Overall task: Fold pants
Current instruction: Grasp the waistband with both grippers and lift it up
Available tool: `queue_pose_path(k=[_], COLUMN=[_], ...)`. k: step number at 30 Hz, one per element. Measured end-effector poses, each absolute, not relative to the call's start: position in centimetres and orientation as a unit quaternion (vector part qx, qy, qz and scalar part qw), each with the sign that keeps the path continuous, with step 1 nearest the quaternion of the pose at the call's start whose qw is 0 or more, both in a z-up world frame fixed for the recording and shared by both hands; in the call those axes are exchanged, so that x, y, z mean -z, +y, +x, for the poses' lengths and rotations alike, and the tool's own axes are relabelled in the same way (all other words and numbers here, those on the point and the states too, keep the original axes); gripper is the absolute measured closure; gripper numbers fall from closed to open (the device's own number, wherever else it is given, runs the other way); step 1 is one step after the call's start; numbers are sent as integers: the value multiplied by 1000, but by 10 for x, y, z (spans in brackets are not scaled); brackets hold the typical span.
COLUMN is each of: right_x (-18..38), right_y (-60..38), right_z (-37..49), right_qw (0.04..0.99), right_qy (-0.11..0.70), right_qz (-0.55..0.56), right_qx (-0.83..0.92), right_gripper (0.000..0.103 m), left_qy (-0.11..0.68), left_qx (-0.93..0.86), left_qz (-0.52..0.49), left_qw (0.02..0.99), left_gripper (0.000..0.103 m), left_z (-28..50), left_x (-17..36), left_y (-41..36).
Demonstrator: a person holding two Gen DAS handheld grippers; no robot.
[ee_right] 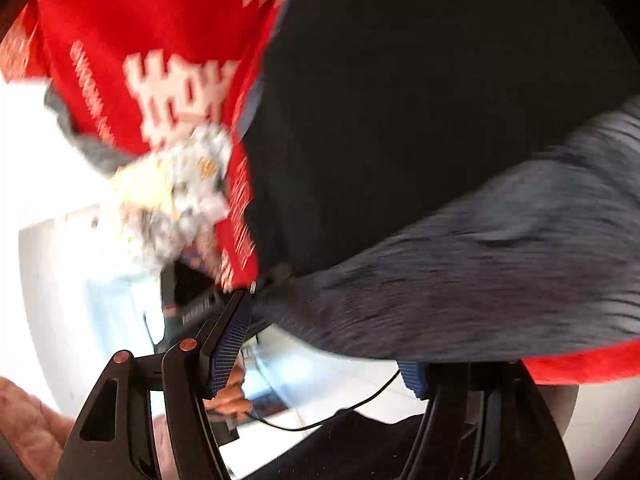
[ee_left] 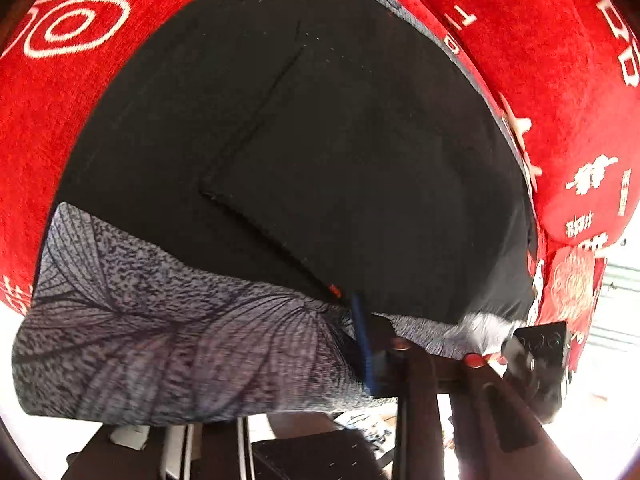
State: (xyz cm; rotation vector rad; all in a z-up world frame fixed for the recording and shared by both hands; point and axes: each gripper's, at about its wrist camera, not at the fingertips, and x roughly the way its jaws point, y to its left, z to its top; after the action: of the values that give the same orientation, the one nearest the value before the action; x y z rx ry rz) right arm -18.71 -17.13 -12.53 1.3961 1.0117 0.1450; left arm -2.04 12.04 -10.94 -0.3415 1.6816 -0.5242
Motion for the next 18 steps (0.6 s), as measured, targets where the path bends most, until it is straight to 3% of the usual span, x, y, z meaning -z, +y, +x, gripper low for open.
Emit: queue_pose_path(k=[3,4,5,6,11,18], right_x=[140,145,150,150,85,-5], right_y=[-188,-192,-197,-199,-204,-237], right_z=[-214,-224,-238,-245,-219,-112], right_qw=[614,597,575,570,656,744], right_qy=[406,386,366,356,381,415], right_qz=[677,703,731,737,649,524], right_qx=[-5,15,46,71,62,-12], right_gripper=[36,53,89,97,97,97], left_qy=[732,731,732,733,716,649], left_qx=[234,235,234,234,246,273], left_qz=[-138,-134,-131,-129,-125,-154], left_qw=[625,626,627,625,641,693], left_gripper=[76,80,80,80,80,80], left_z=[-20,-21,-21,-20,-3,53], left_x=[106,104,102,99,64,3], left_y=[129,136,137,137,128,111])
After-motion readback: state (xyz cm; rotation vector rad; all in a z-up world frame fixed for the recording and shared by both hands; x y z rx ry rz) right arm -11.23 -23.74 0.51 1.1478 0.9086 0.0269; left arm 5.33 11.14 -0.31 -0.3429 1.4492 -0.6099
